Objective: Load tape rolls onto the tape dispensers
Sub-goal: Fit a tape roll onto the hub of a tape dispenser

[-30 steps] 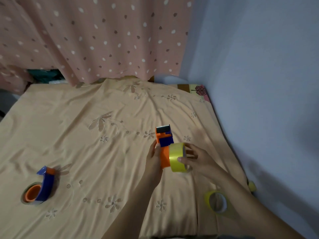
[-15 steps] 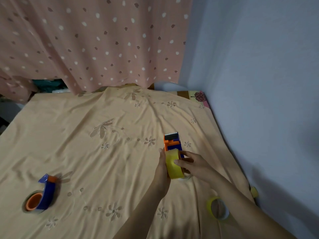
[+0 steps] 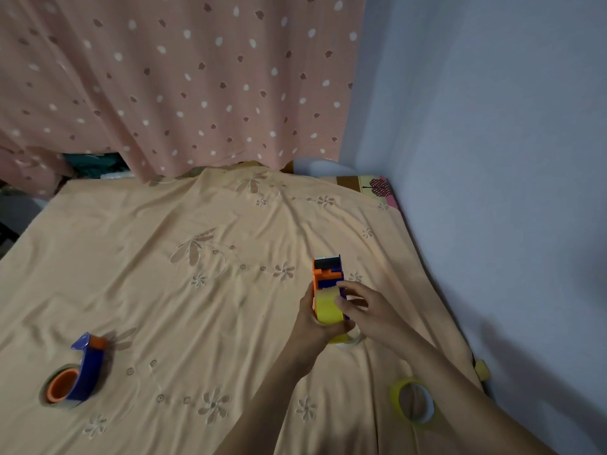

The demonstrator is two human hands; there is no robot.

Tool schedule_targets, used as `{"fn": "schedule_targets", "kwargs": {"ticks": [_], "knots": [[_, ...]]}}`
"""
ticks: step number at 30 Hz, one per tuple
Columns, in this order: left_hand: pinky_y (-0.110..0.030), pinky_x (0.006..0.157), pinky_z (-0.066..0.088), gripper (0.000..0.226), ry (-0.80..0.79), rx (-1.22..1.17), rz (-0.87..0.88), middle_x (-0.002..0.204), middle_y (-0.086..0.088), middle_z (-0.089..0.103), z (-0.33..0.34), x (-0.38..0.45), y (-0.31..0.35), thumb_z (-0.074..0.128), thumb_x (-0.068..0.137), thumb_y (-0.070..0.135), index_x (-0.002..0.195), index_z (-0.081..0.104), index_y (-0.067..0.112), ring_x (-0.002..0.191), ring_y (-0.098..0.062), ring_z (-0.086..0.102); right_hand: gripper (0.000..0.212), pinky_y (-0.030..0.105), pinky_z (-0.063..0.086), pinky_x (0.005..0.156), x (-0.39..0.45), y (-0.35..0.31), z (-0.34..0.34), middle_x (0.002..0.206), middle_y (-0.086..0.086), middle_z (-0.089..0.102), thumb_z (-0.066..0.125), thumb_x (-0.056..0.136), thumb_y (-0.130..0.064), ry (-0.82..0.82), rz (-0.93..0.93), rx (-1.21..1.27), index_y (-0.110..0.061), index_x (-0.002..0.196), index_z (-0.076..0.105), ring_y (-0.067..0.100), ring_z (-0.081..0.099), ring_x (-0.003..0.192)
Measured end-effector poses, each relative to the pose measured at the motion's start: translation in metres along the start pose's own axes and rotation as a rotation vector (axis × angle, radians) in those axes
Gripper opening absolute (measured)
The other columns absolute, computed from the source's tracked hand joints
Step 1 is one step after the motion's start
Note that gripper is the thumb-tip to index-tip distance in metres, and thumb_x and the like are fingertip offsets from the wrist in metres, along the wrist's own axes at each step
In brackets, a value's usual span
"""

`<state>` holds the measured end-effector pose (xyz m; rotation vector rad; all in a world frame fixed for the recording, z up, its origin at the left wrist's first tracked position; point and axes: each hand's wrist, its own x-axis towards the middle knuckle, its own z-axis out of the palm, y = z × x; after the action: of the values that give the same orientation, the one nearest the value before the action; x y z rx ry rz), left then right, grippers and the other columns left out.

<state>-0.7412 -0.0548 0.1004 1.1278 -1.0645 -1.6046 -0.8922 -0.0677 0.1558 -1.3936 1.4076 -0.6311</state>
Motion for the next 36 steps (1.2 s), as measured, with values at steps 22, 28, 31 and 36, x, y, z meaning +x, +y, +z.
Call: {"fn": "schedule_targets", "kwargs": {"ticks": [22, 28, 31, 36], "knots": [[-0.042, 0.088, 0.062, 0.076, -0.005, -0.019, -0.057, 0.122, -0.01, 0.071, -0.01, -0.005, 0.003, 0.082, 0.062, 0.012, 0.133, 0.058, 0.029, 0.11, -0.027, 0.07, 0.023, 0.033, 0.057, 0.088, 0.018, 0.012, -0.004, 0.112, -0.007, 0.07, 0.051, 0.1, -0.027, 0.359, 0.027, 0.135, -0.018, 0.114, 0.068, 0.015, 0.066, 0.101], [-0.042, 0.083, 0.06, 0.067, 0.045, -0.218, -0.146, 0.109, -0.012, 0.074, -0.025, -0.005, 0.009, 0.072, 0.065, 0.002, 0.131, 0.058, 0.008, 0.099, -0.027, 0.071, 0.032, 0.036, 0.052, 0.098, 0.022, 0.02, 0.011, 0.116, 0.0, 0.071, 0.055, 0.098, -0.028, 0.074, 0.18, 0.118, -0.014, 0.125, 0.063, 0.018, 0.067, 0.108], [-0.04, 0.078, 0.061, 0.062, 0.065, -0.23, -0.138, 0.103, -0.012, 0.075, -0.031, -0.006, 0.014, 0.068, 0.068, -0.001, 0.129, 0.059, 0.004, 0.093, -0.026, 0.073, 0.02, 0.025, 0.057, 0.079, 0.022, 0.018, 0.025, 0.09, -0.001, 0.076, 0.06, 0.096, -0.025, 0.047, 0.14, 0.129, -0.014, 0.108, 0.071, 0.014, 0.072, 0.086], [-0.036, 0.074, 0.062, 0.054, 0.11, -0.223, -0.152, 0.096, -0.013, 0.074, -0.04, -0.004, 0.017, 0.064, 0.07, 0.0, 0.124, 0.062, -0.005, 0.087, -0.027, 0.071, 0.008, 0.018, 0.049, 0.059, 0.024, 0.013, 0.047, 0.071, -0.003, 0.069, 0.068, 0.09, -0.015, 0.094, 0.14, 0.08, -0.017, 0.082, 0.068, 0.012, 0.063, 0.068]]}}
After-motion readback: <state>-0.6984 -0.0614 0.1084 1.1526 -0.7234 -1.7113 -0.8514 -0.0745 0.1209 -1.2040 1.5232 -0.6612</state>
